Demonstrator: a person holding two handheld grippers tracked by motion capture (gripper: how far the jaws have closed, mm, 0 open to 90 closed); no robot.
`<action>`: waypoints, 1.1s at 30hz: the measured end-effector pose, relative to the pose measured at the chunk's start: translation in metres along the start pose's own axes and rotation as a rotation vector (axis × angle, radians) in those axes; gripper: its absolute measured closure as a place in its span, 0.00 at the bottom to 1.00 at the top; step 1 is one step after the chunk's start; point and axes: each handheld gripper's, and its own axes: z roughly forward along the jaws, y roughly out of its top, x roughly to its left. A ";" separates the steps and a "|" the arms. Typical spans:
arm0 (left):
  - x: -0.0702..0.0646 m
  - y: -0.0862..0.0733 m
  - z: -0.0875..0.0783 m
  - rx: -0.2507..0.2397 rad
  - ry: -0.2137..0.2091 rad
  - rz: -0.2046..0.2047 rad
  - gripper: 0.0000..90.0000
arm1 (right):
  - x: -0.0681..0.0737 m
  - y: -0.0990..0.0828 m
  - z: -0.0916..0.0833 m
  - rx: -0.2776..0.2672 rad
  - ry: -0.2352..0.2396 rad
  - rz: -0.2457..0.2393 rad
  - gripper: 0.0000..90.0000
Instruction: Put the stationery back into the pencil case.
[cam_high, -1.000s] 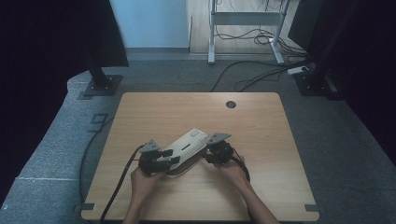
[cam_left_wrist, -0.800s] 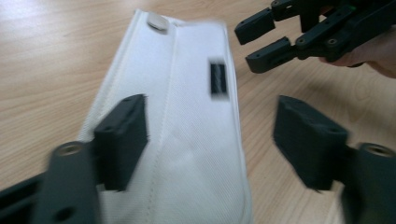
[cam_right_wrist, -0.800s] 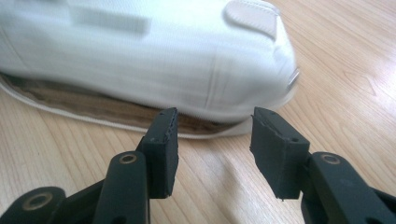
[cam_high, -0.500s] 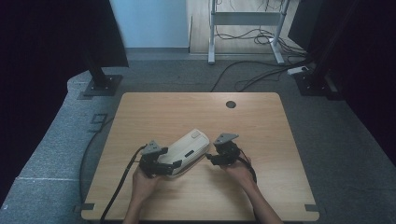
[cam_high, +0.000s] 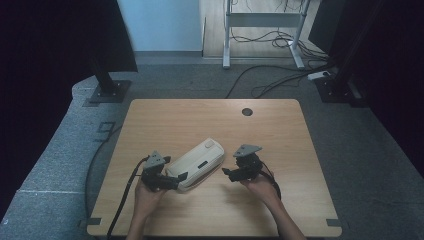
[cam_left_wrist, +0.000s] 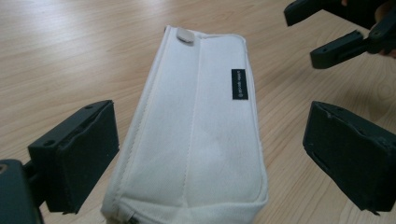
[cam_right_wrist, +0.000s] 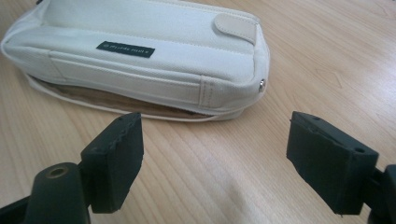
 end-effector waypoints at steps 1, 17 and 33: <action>0.000 0.000 -0.001 0.004 0.005 0.005 0.03 | 0.000 -0.001 -0.001 -0.002 -0.001 -0.002 0.19; 0.005 -0.017 -0.026 0.028 0.066 0.015 0.00 | -0.008 -0.023 -0.031 -0.020 -0.053 0.013 0.16; 0.022 -0.055 -0.037 0.039 0.096 -0.032 0.00 | -0.028 -0.071 -0.054 -0.008 -0.135 0.108 0.05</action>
